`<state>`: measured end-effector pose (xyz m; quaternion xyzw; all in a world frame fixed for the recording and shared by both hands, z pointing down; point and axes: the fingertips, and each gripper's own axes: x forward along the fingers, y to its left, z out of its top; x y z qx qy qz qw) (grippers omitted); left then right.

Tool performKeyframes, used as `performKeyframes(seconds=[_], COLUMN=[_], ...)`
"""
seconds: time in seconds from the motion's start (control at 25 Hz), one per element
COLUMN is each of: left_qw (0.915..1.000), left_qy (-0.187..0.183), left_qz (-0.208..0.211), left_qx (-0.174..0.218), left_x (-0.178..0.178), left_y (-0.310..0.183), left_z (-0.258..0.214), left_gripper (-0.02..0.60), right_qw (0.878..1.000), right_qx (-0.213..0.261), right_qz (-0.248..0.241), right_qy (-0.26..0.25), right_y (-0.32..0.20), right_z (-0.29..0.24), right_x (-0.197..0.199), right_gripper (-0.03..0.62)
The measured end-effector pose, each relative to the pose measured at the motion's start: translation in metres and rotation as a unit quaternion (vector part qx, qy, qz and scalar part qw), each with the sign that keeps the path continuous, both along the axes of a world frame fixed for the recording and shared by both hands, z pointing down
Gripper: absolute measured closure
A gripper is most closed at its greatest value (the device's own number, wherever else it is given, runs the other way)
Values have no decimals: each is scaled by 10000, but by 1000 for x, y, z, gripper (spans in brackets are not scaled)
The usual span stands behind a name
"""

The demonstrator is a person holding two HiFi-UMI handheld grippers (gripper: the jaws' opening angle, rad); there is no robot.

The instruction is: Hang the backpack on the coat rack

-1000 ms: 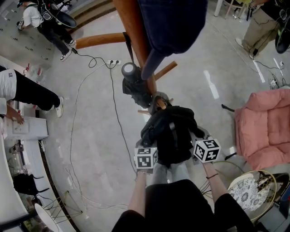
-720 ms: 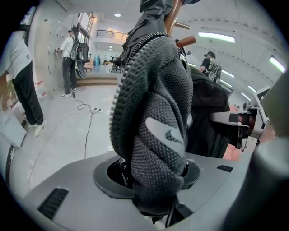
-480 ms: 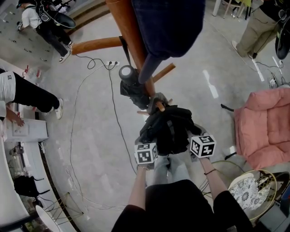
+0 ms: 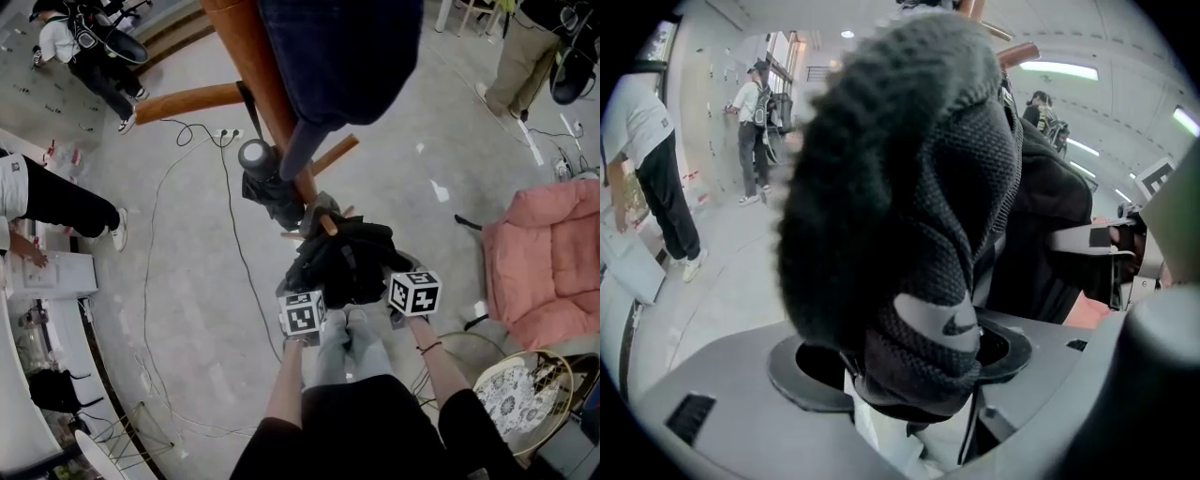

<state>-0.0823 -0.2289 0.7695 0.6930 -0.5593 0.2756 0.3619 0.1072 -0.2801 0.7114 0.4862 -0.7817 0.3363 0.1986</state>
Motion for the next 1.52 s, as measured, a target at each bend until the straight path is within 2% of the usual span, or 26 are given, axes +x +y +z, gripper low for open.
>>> performKeyframes(seconds=[0.12, 0.36, 0.6, 0.76, 0.88, 1.04, 1.12, 1.28, 1.52], left_qw=[9996, 9995, 9994, 9998, 9997, 9990, 9981, 9960, 9905], left_qy=[141, 148, 147, 117, 30, -163, -186, -74, -133], left_qz=[-245, -249, -302, -168, -175, -38, 71, 137, 77], left_qx=[-53, -97, -95, 31, 195, 425, 578, 875, 1368], left_x=[-5, -5, -8, -7, -8, -14, -13, -10, -19], left_y=[-1, 0, 14, 27, 35, 43, 46, 47, 45], left_z=[2, 1, -9, -26, -43, -67, -83, -117, -169], left_gripper=[250, 249, 249, 253, 288, 392, 430, 466, 529], right_qw=[9997, 9997, 9990, 9977, 9972, 9958, 9953, 9931, 9878], right_qx=[-117, -94, 235, 407, 505, 551, 582, 881, 1344], right_qz=[96, 113, -101, -278, -273, -318, -350, -411, -456], right_qy=[-166, -217, -353, -461, -480, -652, -695, -652, -646], right_y=[-7, -10, -7, 6, 17, 29, 37, 42, 37], right_z=[1, 2, -22, -41, -53, -70, -80, -109, -157], right_x=[-1, -3, -3, -3, 4, 4, 3, 3, 0], right_gripper=[456, 402, 382, 382, 382, 384, 411, 526, 571])
